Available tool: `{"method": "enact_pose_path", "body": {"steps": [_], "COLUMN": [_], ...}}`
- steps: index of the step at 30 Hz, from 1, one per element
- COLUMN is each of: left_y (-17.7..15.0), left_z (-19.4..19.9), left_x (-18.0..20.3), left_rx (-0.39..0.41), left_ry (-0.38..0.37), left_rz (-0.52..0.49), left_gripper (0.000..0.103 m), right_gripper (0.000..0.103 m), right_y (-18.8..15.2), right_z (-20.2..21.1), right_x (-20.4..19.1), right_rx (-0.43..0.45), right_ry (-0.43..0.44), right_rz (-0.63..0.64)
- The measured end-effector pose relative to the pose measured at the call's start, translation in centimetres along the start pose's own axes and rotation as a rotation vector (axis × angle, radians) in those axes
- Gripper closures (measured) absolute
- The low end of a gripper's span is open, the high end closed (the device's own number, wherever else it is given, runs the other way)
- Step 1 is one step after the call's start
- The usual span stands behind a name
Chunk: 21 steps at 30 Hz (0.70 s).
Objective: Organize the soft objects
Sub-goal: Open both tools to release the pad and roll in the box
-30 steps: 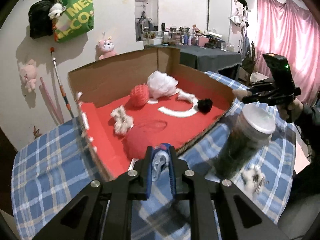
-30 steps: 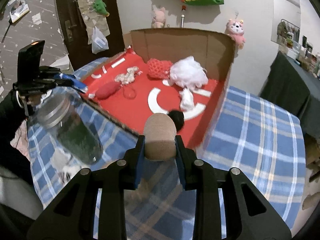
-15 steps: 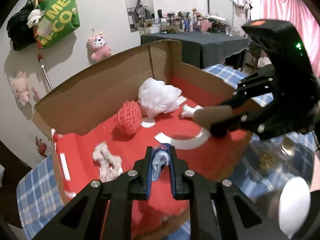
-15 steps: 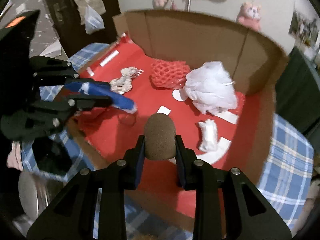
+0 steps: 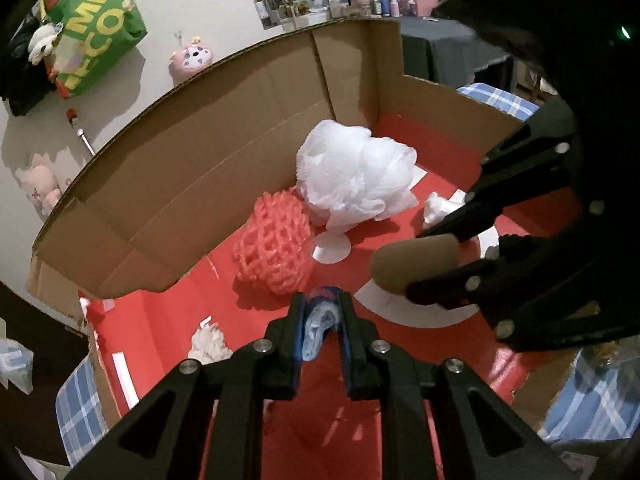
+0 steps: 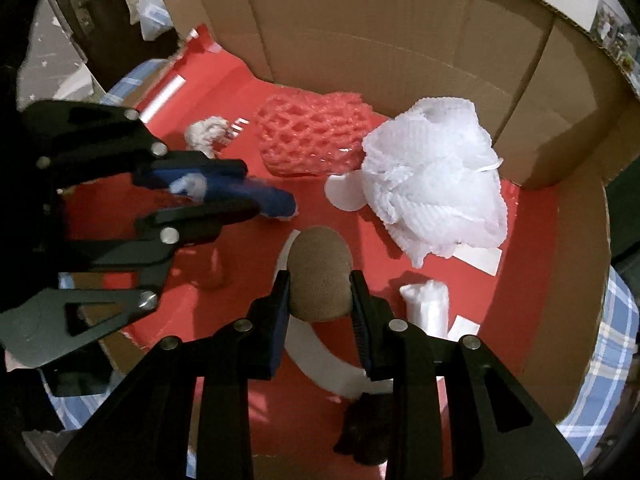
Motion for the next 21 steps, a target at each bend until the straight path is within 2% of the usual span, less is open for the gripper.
{"method": "enact_pose_path", "body": {"steps": [8, 10, 11, 13, 15, 17, 19, 21], "left_y": [-0.4, -0.7, -0.8, -1.1, -1.4, -1.7, -2.0, -2.1], "left_z": [-0.1, -0.1, -0.2, -0.3, -0.5, -0.5, -0.1, 0.6], "left_x": [0.1, 0.4, 0.5, 0.6, 0.5, 0.3, 0.2, 0.2], "left_rx": [-0.001, -0.001, -0.005, -0.015, -0.032, -0.035, -0.034, -0.017], "left_ry": [-0.044, -0.049, -0.054, -0.06, -0.064, -0.069, -0.094, -0.103], "left_rz": [-0.012, -0.02, -0.023, -0.027, -0.024, -0.016, 0.006, 0.021], "left_gripper": [0.083, 0.078, 0.077, 0.07, 0.07, 0.063, 0.046, 0.04], "right_gripper": [0.072, 0.066, 0.053, 0.05, 0.05, 0.05, 0.05, 0.049], "right_y": [-0.3, -0.4, -0.4, 0.1, 0.2, 0.3, 0.3, 0.2], "right_z": [-1.0, -1.1, -1.1, -1.2, -1.0, -0.6, -0.2, 0.6], "right_x": [0.7, 0.7, 0.8, 0.5, 0.4, 0.3, 0.3, 0.2], "right_rx": [-0.019, -0.019, -0.017, -0.013, -0.007, 0.003, 0.01, 0.019], "right_ry": [0.025, 0.029, 0.02, 0.016, 0.024, 0.026, 0.019, 0.018], "right_rz": [-0.028, -0.025, -0.023, -0.018, -0.018, -0.021, -0.021, -0.019]}}
Point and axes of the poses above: each gripper's, at about its wrist camera, not at the fingertips, and z roughly against the way its jaws point, x to its right, y to its top, the point moved 5 cm from there along -z, roughly the way its jaws point, and after that the axes turned 2 degrees about x, right-handed, at the moved point
